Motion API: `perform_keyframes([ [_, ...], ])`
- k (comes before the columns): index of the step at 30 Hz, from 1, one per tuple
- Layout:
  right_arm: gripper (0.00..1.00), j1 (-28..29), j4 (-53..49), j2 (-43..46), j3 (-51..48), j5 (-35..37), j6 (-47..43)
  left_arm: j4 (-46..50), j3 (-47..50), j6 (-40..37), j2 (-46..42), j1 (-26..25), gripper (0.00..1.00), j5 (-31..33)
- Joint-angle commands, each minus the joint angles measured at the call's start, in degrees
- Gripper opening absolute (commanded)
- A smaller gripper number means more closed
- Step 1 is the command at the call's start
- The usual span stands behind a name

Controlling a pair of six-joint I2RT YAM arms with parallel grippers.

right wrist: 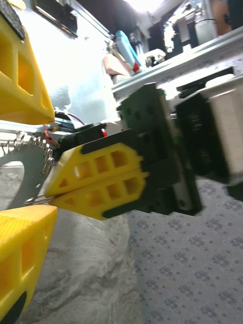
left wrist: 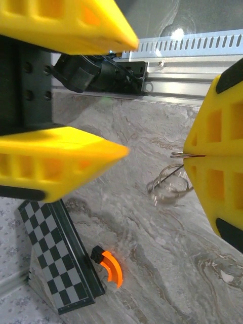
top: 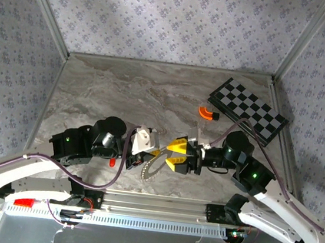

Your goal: Put the keys on the keyring

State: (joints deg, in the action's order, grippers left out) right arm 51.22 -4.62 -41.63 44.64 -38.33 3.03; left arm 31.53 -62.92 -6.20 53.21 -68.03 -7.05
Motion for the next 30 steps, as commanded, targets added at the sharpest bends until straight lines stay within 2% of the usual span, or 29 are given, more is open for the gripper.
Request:
perform_keyframes([
  [1, 0.48, 1.88, -3.92, 0.06, 1.81, 3.52, -4.48, -1.12, -2.76, -1.84, -1.94, -0.43, 0.00, -3.39],
  [7, 0.52, 4.23, -4.70, -0.55, 1.72, 7.85, -6.67, -0.77, -3.07, -2.59, -1.90, -0.38, 0.00, -5.06],
  [22, 0.37, 7.18, -3.72, -2.21, 1.57, 10.69, -7.94, 2.37, -5.11, -3.93, 0.49, -0.39, 0.00, -7.27],
  [25, 0.31, 7.38, -3.87, -2.27, 1.53, 10.66, -8.10, 2.65, -5.28, -4.05, 0.86, -0.39, 0.00, -7.01],
  [30, 0.14, 7.75, -4.07, -2.54, 1.63, 11.31, -8.34, 3.02, -5.70, -4.14, 0.93, -0.43, 0.00, -6.84],
])
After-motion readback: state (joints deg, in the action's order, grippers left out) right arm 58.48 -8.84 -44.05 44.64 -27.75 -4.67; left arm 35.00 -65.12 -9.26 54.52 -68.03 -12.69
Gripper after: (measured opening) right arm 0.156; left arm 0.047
